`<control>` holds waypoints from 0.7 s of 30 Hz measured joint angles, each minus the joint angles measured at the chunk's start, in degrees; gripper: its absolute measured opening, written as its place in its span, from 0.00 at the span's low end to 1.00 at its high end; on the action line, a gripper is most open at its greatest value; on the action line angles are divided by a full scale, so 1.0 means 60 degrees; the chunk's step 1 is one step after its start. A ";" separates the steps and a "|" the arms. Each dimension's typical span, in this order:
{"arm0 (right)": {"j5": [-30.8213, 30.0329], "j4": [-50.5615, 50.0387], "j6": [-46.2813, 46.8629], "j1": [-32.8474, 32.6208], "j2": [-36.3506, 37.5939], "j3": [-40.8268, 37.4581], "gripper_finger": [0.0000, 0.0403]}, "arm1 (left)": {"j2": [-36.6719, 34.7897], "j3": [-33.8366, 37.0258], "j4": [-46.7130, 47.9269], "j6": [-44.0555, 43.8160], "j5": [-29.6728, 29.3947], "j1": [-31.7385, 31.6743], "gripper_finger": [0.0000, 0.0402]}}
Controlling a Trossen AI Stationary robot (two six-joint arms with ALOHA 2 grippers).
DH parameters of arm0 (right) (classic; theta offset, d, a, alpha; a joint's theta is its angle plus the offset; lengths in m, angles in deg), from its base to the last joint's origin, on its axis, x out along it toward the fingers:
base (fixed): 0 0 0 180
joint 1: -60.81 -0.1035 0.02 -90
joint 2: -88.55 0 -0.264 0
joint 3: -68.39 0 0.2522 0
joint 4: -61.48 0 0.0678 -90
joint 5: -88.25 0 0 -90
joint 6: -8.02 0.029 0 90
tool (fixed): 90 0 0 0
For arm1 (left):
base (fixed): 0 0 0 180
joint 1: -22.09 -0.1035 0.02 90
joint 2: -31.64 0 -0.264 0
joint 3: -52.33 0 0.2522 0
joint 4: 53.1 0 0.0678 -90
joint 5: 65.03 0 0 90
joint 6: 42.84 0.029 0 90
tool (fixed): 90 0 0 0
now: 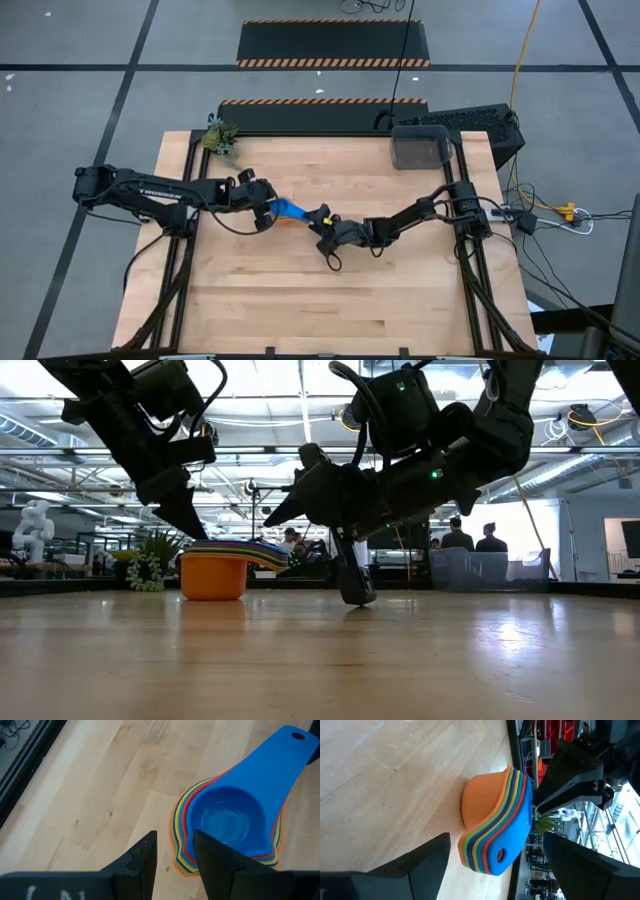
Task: Nest measuring cups in basket
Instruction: Put the stack of measuring cups into the black bin
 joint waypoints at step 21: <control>0.0516 0.0495 0.0092 0.0362 -0.0590 -0.0007 0.78 | 0.0004 0.0187 -0.0085 0.0076 0.0006 0.0000 0.33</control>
